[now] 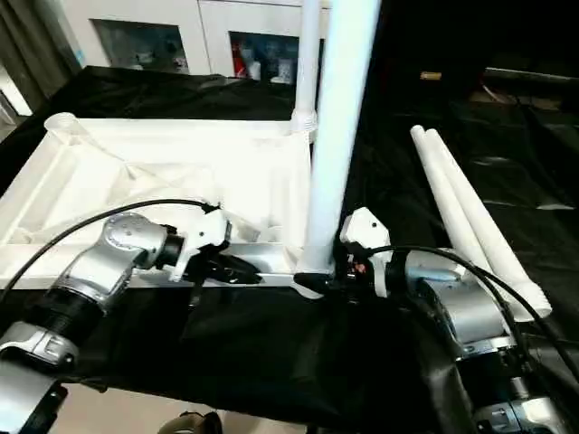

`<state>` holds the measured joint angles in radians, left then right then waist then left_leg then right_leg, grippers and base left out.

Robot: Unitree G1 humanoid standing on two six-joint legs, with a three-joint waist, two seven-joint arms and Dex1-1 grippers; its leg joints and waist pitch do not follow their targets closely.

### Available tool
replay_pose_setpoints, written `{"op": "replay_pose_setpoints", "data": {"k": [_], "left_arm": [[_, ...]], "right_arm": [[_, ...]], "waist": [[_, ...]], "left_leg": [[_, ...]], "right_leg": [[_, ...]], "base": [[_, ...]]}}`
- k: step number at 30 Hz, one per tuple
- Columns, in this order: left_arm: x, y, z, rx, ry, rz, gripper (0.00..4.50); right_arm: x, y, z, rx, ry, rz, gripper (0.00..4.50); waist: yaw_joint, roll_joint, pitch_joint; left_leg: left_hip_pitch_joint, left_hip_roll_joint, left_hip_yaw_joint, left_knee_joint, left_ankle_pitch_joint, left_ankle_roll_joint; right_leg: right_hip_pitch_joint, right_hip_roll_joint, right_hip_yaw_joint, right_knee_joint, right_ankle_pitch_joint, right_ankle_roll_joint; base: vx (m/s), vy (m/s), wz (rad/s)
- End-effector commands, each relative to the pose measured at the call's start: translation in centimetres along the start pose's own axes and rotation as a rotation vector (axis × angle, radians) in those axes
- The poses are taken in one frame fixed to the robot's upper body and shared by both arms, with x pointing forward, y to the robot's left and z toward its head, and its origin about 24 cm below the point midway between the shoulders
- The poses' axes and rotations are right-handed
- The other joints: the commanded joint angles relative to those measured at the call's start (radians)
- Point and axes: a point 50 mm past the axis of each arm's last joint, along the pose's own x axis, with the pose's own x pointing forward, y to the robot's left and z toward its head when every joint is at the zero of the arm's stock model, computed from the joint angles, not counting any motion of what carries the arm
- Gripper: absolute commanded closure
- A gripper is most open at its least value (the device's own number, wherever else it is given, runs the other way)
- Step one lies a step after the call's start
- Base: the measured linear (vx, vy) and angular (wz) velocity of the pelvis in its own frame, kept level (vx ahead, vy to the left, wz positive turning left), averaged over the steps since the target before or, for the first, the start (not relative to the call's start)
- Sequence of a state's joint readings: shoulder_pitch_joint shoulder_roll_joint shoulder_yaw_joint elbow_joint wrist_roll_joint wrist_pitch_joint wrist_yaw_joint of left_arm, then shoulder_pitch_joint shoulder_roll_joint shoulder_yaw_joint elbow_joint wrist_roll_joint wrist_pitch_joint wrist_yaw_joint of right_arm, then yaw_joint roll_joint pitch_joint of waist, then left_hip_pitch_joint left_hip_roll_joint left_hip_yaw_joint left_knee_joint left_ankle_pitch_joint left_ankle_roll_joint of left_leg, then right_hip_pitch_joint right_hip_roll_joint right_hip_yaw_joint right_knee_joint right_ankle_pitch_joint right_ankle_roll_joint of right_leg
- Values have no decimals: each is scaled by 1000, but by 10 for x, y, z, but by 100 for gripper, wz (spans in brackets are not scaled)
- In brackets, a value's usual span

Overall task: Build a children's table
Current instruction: Insert table leg to table base

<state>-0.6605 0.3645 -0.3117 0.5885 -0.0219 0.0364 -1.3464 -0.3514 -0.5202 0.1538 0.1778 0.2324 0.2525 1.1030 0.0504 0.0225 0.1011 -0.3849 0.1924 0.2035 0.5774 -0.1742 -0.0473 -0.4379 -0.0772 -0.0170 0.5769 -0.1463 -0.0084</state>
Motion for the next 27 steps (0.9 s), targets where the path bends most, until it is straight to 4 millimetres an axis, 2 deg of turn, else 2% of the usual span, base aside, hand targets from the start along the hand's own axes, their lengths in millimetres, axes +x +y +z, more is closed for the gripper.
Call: {"op": "replay_pose_setpoints", "data": {"k": [1,2,5,6,11,14,15,17,18,19,20,22,26,27], "left_arm": [[-3,0,4,25,-11,-8,450],[-4,0,4,28,-10,-6,450],[-4,0,5,30,-13,-4,450],[-4,0,5,31,-14,0,450],[-1,2,6,25,-15,38,450],[6,13,6,-5,-4,170,450],[10,17,6,-25,-3,227,450],[12,20,6,-35,-2,257,450],[25,27,9,-75,3,353,450],[25,27,9,-75,3,353,450],[35,31,14,-95,-7,408,450],[54,34,24,-130,-35,456,450],[78,30,43,-114,-95,416,450],[81,27,46,-94,-103,385,450]], "right_arm": [[0,1,2,-18,8,18,116],[1,2,2,-14,9,34,133],[4,6,1,-3,8,52,145],[5,6,0,1,7,51,166],[10,7,-3,38,-21,6,178],[17,-1,-16,78,-9,-171,178],[21,-4,-22,105,1,-251,178],[23,-6,-25,121,8,-291,178],[32,-10,-32,217,-8,-443,178],[32,-10,-32,217,-8,-443,178],[38,-13,-35,268,-12,-536,178],[49,-15,-37,335,-19,-654,178],[63,-15,-32,351,-37,-699,178],[64,-15,-29,342,-52,-691,178]], "waist": [[0,-11,-71],[-1,-14,-72],[0,-15,-75],[0,-16,-76],[1,-16,-77],[-7,-18,-76],[-12,-19,-74],[-12,-20,-76],[-17,-18,-73],[-18,-17,-74],[-20,-19,-73],[-24,-18,-72],[-22,-19,-71],[-19,-7,-70]], "left_leg": [[20,33,-9,-64,-210,69],[19,32,-8,-63,-206,72],[18,32,-8,-60,-180,82],[18,32,-7,-58,-167,89],[17,31,-8,-58,-164,90],[17,28,-8,-58,-182,71],[19,24,-11,-61,-210,49],[20,25,-13,-61,-214,43],[21,25,-11,-62,-225,43],[22,24,-14,-63,-240,29],[19,23,-15,-65,-249,28],[26,22,-15,-65,-277,10],[27,18,-15,-67,-310,17],[25,18,-18,-68,-311,24]], "right_leg": [[60,-45,23,-55,-212,-249],[61,-45,23,-55,-208,-249],[63,-46,22,-51,-187,-251],[62,-44,22,-49,-171,-256],[62,-45,22,-49,-181,-253],[57,-45,22,-56,-227,-241],[56,-44,21,-62,-284,-224],[59,-46,20,-62,-295,-217],[53,-43,24,-65,-301,-210],[53,-42,22,-67,-314,-208],[55,-42,20,-67,-325,-202],[47,-42,22,-73,-358,-192],[47,-41,21,-81,-374,-171],[50,-45,21,-82,-381,-166]], "base": [[0,0,0],[0,0,0],[0,0,0],[0,0,0],[0,0,0],[0,0,0],[0,0,0],[0,0,0],[0,0,0],[0,0,0],[0,0,0],[0,0,0],[0,0,0],[0,0,0]]}}
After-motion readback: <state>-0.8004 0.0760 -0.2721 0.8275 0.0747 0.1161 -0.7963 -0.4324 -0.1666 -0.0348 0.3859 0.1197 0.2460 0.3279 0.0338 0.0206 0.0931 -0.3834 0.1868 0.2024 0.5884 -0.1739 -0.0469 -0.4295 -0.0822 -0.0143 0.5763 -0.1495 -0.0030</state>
